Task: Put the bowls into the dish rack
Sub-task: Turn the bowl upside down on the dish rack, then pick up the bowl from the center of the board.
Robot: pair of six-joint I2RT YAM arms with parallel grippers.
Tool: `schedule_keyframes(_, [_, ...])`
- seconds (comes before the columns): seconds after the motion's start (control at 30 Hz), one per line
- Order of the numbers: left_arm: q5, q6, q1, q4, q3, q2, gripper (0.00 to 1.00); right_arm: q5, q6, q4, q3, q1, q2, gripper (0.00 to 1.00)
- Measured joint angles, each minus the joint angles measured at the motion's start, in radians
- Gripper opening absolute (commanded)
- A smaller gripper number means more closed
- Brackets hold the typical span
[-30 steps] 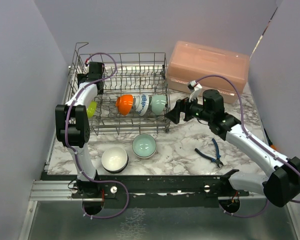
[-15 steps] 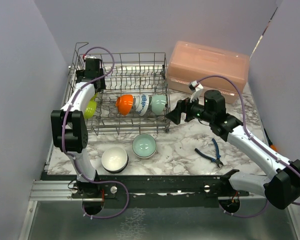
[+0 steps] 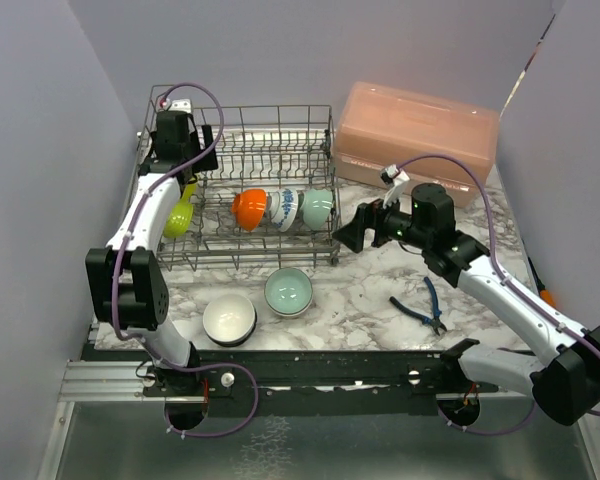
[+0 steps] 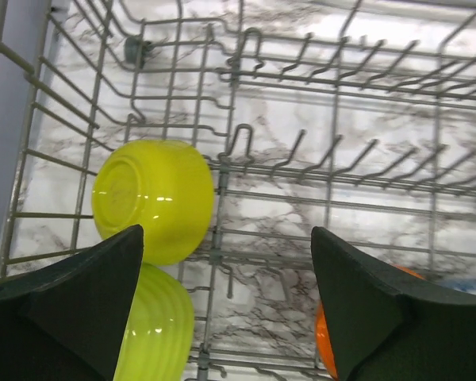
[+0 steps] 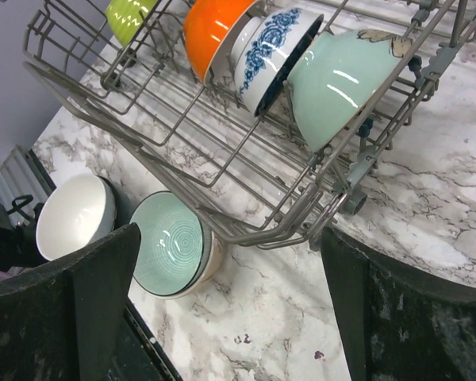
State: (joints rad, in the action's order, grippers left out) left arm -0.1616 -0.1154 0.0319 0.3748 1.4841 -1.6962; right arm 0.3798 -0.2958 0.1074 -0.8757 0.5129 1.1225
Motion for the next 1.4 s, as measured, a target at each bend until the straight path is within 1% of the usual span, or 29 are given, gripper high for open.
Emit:
schedule_keyframes(0.17, [0.188, -0.024, -0.007, -0.097, -0.099, 0.129, 0.87, 0.021, -0.001, 0.001, 0.027, 0.000, -0.005, 1.00])
schedule_keyframes(0.3, [0.353, -0.061, -0.013, -0.187, -0.151, 0.177, 0.87, 0.036, 0.000, 0.007, 0.047, 0.000, -0.008, 1.00])
schedule_keyframes(0.47, [0.522, -0.110, -0.013, -0.295, -0.207, 0.207, 0.88, 0.066, 0.000, 0.007, 0.090, 0.000, -0.034, 1.00])
schedule_keyframes(0.5, [0.545, -0.121, -0.013, -0.317, -0.224, 0.216, 0.89, 0.075, -0.001, 0.007, 0.097, 0.000, -0.037, 1.00])
schedule_keyframes(0.6, [0.620, -0.157, -0.027, -0.392, -0.290, 0.262, 0.99, 0.101, -0.004, -0.002, 0.134, 0.000, -0.048, 1.00])
schedule_keyframes(0.73, [0.666, -0.216, -0.065, -0.508, -0.371, 0.335, 0.99, 0.131, -0.022, -0.005, 0.185, 0.000, -0.053, 0.99])
schedule_keyframes(0.83, [0.686, -0.265, -0.090, -0.594, -0.422, 0.376, 0.99, 0.139, -0.031, -0.017, 0.208, 0.014, -0.045, 0.96])
schedule_keyframes(1.0, [0.743, -0.359, -0.126, -0.729, -0.464, 0.387, 0.99, 0.127, -0.043, -0.035, 0.209, 0.093, -0.001, 0.94])
schedule_keyframes(1.17, [0.805, -0.433, -0.137, -0.822, -0.470, 0.366, 0.99, 0.059, -0.043, -0.032, 0.198, 0.192, 0.046, 0.90])
schedule_keyframes(1.4, [0.832, -0.473, -0.137, -0.865, -0.483, 0.353, 0.99, -0.060, -0.044, -0.028, 0.133, 0.325, 0.125, 0.86])
